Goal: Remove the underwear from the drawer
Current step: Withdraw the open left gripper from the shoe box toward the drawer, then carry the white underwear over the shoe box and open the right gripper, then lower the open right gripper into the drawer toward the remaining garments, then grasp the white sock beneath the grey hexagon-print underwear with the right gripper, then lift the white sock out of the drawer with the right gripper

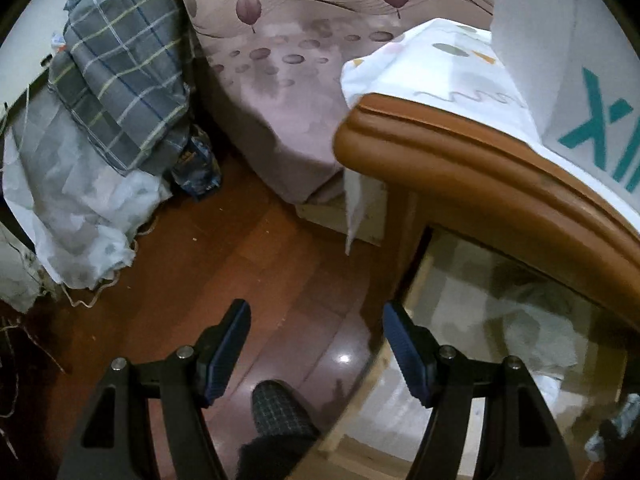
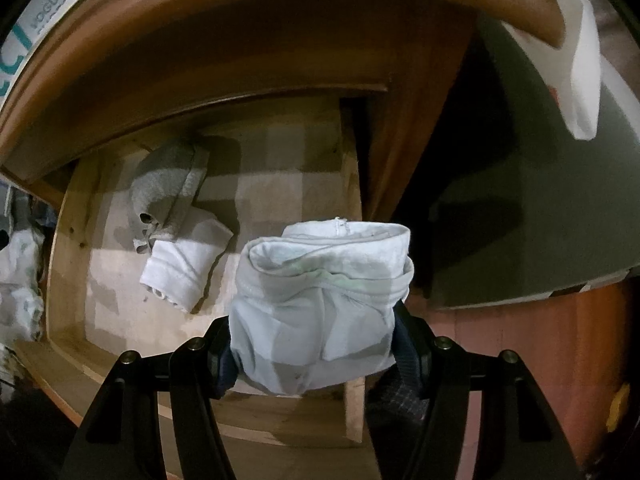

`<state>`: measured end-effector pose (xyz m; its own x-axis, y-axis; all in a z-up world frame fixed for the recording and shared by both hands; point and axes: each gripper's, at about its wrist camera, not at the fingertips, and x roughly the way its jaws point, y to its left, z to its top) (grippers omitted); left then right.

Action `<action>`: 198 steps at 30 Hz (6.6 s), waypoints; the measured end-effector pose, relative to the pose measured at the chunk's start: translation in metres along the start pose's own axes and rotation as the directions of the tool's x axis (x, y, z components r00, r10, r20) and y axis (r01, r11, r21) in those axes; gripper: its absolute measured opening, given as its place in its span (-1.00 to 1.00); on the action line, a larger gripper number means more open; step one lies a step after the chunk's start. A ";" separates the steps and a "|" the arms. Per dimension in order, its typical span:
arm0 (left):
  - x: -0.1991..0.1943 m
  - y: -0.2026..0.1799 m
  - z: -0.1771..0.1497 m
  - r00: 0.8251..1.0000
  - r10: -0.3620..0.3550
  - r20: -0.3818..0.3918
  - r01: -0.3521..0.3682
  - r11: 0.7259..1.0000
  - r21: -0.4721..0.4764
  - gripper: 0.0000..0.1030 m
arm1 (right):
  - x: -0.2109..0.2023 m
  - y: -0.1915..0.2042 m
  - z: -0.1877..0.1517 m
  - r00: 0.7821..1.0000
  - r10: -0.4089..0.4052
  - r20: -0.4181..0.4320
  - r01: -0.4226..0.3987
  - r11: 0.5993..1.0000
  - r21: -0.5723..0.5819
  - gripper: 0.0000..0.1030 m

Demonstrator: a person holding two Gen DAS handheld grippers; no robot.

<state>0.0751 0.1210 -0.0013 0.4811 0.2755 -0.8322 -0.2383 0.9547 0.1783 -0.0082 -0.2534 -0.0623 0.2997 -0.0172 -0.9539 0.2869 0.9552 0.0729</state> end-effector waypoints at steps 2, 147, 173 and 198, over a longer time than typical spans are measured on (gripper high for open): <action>0.002 0.003 0.000 1.000 0.019 0.005 -0.019 1.000 -0.007 0.37 | -0.002 -0.002 0.001 1.000 0.024 0.003 -0.024 0.999 0.020 0.16; 0.027 0.087 0.012 0.985 -0.030 -0.172 -0.016 0.965 -0.263 0.37 | 0.096 0.134 0.027 0.960 -0.187 -0.206 -0.041 0.638 -0.769 0.31; 0.038 0.085 0.010 0.978 -0.027 -0.207 -0.028 0.966 -0.256 0.37 | 0.088 0.127 0.041 0.957 -0.211 -0.199 -0.002 0.682 -0.731 -0.09; 0.039 0.056 0.003 0.974 -0.003 -0.228 -0.043 0.980 -0.196 0.37 | -0.026 0.090 0.010 0.982 -0.092 0.165 0.137 0.950 -0.281 -0.09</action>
<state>0.0824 0.1856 -0.0220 0.2768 0.2396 -0.9306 -0.4193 0.9015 0.1074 0.0186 -0.1697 -0.0281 0.4178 -0.1540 -0.8954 0.0575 0.9880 -0.1431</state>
